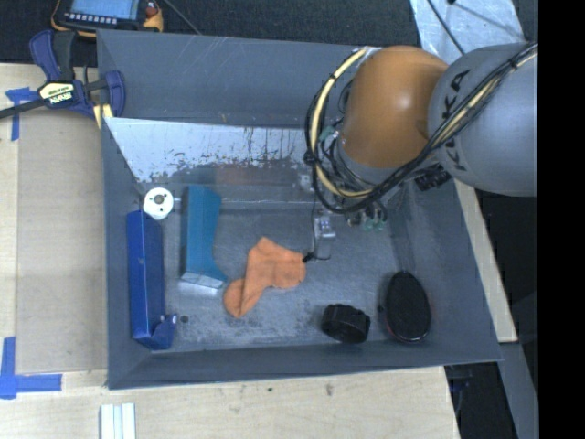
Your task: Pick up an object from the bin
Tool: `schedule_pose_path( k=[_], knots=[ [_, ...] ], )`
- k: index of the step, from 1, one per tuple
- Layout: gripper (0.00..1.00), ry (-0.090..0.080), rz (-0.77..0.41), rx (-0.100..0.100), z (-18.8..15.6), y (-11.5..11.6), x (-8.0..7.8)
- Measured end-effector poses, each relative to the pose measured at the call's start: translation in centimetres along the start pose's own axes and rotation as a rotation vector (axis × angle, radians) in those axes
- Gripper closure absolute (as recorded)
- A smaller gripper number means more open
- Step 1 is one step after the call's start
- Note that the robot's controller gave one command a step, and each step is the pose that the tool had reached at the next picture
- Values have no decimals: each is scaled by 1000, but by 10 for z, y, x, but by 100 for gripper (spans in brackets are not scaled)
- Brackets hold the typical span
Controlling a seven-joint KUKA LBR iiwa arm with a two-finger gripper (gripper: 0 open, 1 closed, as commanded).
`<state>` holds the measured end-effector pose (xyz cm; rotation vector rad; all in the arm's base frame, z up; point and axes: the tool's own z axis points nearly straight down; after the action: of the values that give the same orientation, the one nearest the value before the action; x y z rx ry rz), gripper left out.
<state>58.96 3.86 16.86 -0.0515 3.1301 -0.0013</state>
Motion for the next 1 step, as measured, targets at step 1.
schedule_pose_path(
  k=[1],
  knots=[
    [0,16,-9,-4,33,22,3]
  ],
)
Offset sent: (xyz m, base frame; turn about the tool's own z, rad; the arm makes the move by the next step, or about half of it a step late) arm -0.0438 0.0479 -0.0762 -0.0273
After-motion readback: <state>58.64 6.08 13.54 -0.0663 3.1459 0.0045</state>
